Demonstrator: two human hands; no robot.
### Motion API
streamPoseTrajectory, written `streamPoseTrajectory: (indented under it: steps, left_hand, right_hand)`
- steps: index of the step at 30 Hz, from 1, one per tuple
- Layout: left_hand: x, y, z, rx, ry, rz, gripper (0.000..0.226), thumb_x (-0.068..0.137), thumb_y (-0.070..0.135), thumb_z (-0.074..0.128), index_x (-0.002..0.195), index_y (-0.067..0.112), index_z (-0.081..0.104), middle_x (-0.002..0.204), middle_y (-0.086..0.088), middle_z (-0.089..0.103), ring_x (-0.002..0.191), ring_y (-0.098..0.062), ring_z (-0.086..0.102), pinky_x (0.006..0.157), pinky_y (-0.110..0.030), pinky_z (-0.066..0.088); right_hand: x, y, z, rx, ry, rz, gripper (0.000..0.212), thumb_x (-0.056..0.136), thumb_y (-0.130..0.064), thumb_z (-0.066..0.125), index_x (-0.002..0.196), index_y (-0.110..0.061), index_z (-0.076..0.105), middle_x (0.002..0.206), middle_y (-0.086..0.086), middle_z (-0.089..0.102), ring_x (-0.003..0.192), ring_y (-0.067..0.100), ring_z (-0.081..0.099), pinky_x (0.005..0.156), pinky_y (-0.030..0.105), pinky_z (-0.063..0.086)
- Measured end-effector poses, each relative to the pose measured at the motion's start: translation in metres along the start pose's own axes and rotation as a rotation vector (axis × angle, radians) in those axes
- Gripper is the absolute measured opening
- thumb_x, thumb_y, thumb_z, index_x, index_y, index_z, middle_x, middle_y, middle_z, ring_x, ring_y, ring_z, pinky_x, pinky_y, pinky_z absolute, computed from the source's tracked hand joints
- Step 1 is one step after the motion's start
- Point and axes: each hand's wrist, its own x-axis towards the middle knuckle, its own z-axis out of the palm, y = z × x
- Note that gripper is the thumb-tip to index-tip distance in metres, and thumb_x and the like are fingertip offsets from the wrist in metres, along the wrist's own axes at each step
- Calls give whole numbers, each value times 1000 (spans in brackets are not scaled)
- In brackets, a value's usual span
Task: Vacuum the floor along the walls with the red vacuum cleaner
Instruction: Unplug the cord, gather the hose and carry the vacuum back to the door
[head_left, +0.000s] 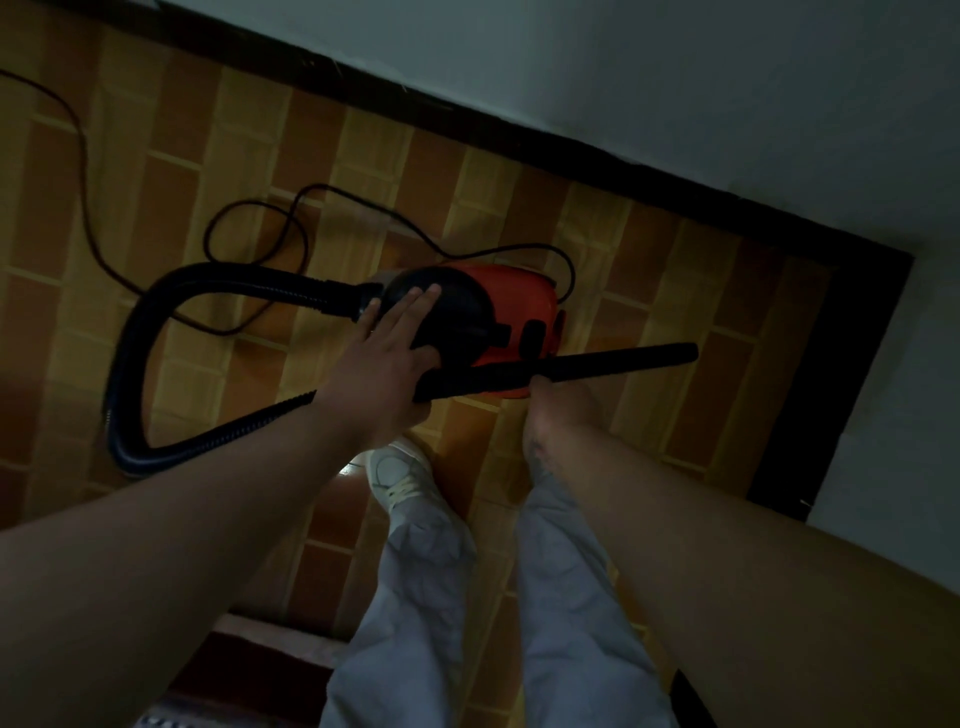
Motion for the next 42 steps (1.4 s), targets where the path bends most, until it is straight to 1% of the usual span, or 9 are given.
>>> streamPoseTrajectory:
  steps: [3, 7, 13, 19, 23, 26, 32, 36, 42]
  left_hand:
    - [-4, -1, -4, -7, 32, 7, 35, 68, 33, 82, 101, 27, 73, 168, -6, 20, 154, -27, 18, 122, -57, 19]
    - [-5, -2, -6, -19, 75, 34, 32, 69, 32, 81, 99, 26, 74, 164, -5, 29, 151, -27, 27, 119, -56, 25]
    - [-2, -3, 2, -13, 106, 59, 33, 68, 29, 84, 98, 20, 73, 158, -9, 40, 143, -29, 40, 112, -54, 35]
    - [-8, 1, 15, -31, 131, 27, 39, 70, 24, 84, 104, 18, 66, 161, -14, 30, 150, -32, 28, 114, -59, 32]
    - [-15, 10, 23, 0, 113, -5, 67, 59, 31, 88, 119, 18, 61, 162, -16, 24, 148, -35, 27, 116, -60, 30]
    - [-23, 12, 33, -17, 103, 6, 86, 54, 38, 90, 129, 16, 55, 160, -16, 25, 144, -36, 28, 112, -59, 33]
    - [-46, 10, 65, -9, 40, 223, 61, 69, 33, 78, 123, 13, 56, 133, -12, 54, 111, -30, 57, 90, -45, 47]
    - [-50, 9, 87, -57, -344, 29, 51, 90, 40, 64, 134, 23, 43, 120, 1, 58, 103, -21, 61, 85, -38, 50]
    - [-30, 9, 137, -51, -386, -90, 53, 96, 35, 60, 141, 26, 35, 115, -1, 60, 101, -26, 63, 78, -35, 51]
  right_hand:
    - [-8, -8, 1, 349, -140, 197, 30, 100, -49, 47, 113, -25, 57, 115, 13, 66, 94, 24, 64, 69, 39, 56]
    - [-8, -17, 1, 695, -302, 313, 36, 103, -47, 49, 120, -16, 56, 114, 14, 65, 104, 25, 63, 86, 48, 54]
    - [-1, -24, 9, 982, -343, 346, 29, 103, -32, 57, 122, -10, 57, 104, 15, 65, 90, 29, 64, 89, 48, 54]
    - [7, -18, 8, 1021, -373, 360, 37, 102, -25, 58, 134, -6, 53, 118, 22, 63, 105, 38, 64, 80, 54, 57]
    - [12, -2, 7, 1016, -365, 393, 34, 101, -22, 60, 132, -6, 56, 120, 21, 64, 104, 37, 67, 69, 56, 57]
    - [15, 9, 11, 1002, -344, 403, 30, 101, -21, 60, 127, -6, 57, 118, 20, 64, 102, 36, 65, 75, 56, 55]
    - [31, 31, 25, 967, -309, 405, 26, 98, -20, 59, 122, -9, 58, 113, 16, 60, 103, 31, 60, 94, 56, 53]
    - [48, 41, 35, 938, -254, 354, 26, 95, -15, 59, 120, -11, 58, 104, 11, 57, 99, 27, 59, 94, 57, 52]
    - [84, 61, 43, 871, -181, 351, 4, 91, -11, 58, 95, -13, 58, 95, 8, 59, 85, 22, 60, 88, 47, 56]
